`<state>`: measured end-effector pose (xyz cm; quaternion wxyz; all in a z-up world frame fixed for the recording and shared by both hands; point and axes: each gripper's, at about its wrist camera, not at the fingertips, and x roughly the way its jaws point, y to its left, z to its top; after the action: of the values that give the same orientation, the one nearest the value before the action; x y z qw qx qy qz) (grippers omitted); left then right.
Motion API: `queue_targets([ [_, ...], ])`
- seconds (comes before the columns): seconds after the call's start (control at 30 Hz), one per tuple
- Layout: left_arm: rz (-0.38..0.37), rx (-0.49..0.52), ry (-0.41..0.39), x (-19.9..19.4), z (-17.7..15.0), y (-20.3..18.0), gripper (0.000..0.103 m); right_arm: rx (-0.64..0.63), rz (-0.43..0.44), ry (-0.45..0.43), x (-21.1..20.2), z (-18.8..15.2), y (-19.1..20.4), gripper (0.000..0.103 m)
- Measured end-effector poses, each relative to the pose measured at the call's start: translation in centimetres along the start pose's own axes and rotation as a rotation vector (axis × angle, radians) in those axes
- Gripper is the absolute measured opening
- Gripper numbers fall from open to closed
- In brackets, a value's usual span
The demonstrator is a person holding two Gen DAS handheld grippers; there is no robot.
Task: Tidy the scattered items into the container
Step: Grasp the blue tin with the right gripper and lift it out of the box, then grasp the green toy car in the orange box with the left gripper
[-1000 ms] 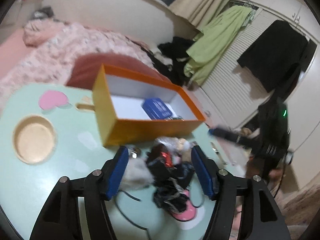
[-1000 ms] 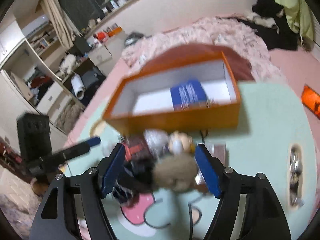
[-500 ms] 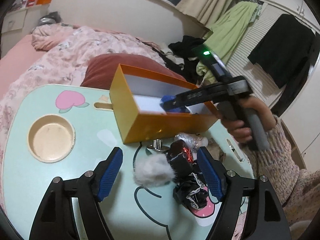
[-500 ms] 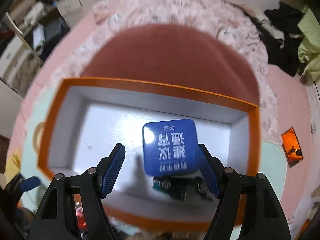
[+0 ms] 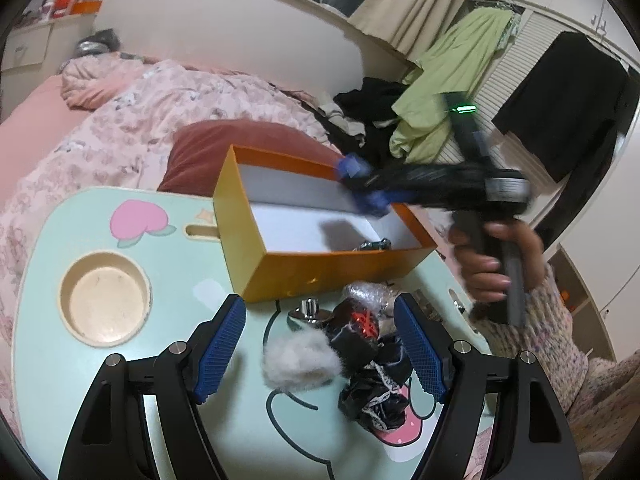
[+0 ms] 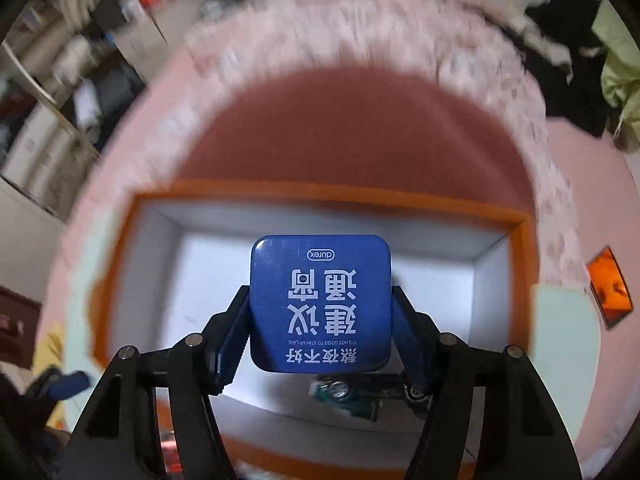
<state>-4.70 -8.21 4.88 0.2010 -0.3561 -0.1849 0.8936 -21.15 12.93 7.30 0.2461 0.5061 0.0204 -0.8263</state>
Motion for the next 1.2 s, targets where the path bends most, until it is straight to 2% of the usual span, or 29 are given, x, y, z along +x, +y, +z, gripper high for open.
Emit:
queue_targets([
  [0.07,-0.023,0.006,0.01,-0.1,0.8,-0.4,0.076,0.029,0.087,-0.116,-4.3,-0.5,-0.4,0.066],
  [0.17,-0.053,0.023,0.033,-0.1,2.4,-1.2,0.076,0.041,0.169,-0.217,-9.3,-2.6,-1.0,0.066],
  [0.27,-0.037,0.081,0.074,0.6,4.2,-2.6,0.076,0.023,0.196,-0.236,-11.4,-6.4,-0.5,0.066],
  [0.33,-0.022,0.1,0.133,1.7,5.4,-3.4,0.076,0.011,0.207,-0.207,-12.2,-9.6,-0.5,0.066],
  [0.43,-0.034,0.087,0.243,4.3,7.4,-4.6,0.076,0.006,0.198,-0.158,-9.8,-12.6,0.1,0.066],
  [0.5,-0.043,0.096,0.283,5.8,8.5,-5.4,0.076,0.01,0.2,-0.12,-8.4,-14.7,0.1,0.066],
  [0.57,-0.033,0.15,0.315,7.8,9.4,-6.6,0.076,0.021,0.226,-0.094,-7.2,-16.0,0.2,0.066],
  [0.67,0.024,0.24,0.382,11.2,9.7,-8.0,0.071,0.006,0.231,-0.063,-6.3,-18.0,1.1,0.066],
  [0.87,0.046,0.375,0.53,17.0,9.0,-10.1,0.068,-0.063,0.166,-0.021,-4.3,-18.8,2.5,0.066],
  [0.97,0.042,0.421,0.569,18.7,8.8,-10.9,0.066,-0.046,0.182,-0.018,-4.1,-18.9,2.3,0.066],
  [1.07,0.094,0.421,0.618,20.7,8.9,-10.6,0.059,-0.009,0.219,-0.013,-4.1,-19.3,1.4,0.066],
  [1.13,0.071,0.406,0.675,21.6,8.5,-10.1,0.049,0.006,0.229,-0.012,-4.0,-19.5,1.2,0.066],
  [1.2,0.036,0.4,0.709,22.0,8.1,-9.7,0.047,0.015,0.232,-0.011,-4.0,-19.6,0.9,0.066],
])
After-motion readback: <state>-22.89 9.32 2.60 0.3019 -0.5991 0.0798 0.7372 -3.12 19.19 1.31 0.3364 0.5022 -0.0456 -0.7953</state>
